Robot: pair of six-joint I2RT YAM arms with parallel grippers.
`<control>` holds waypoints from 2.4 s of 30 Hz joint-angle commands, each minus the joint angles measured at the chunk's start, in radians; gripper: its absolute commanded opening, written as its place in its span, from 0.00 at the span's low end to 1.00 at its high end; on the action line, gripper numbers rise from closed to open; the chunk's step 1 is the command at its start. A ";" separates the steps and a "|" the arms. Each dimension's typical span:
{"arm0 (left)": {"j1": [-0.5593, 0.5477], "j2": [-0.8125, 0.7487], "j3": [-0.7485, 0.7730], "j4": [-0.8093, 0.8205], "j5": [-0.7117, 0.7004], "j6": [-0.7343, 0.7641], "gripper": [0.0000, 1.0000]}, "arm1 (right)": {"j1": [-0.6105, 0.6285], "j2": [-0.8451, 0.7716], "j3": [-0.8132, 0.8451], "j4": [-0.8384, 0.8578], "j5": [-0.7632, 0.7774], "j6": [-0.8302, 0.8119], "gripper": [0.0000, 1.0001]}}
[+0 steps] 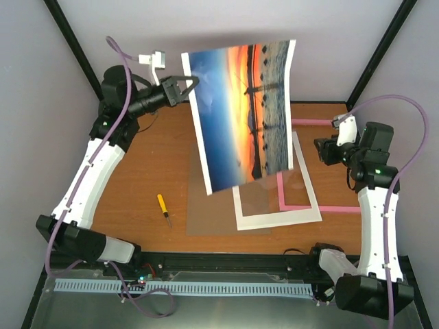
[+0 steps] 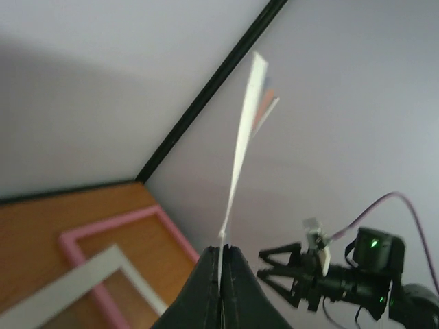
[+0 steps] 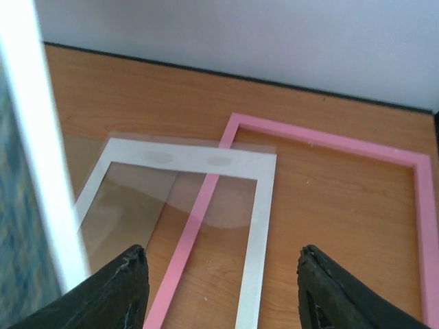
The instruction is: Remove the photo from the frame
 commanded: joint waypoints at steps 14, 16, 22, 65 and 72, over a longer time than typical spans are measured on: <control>0.118 0.431 -0.628 0.185 0.096 0.121 0.01 | 0.034 0.051 -0.306 0.145 -0.184 -0.038 0.55; 0.117 0.456 -0.614 0.177 0.077 0.137 0.01 | 0.036 0.056 -0.310 0.149 -0.188 -0.042 0.54; 0.118 0.488 -0.587 0.195 0.071 0.131 0.01 | 0.049 0.078 -0.309 0.149 -0.194 -0.042 0.54; 0.075 0.501 -0.342 -0.033 -0.284 0.196 0.48 | 0.052 0.146 -0.314 0.132 -0.193 -0.077 0.53; 0.075 0.281 -0.450 -0.112 -0.290 0.205 0.51 | 0.052 0.161 -0.307 0.127 -0.190 -0.085 0.53</control>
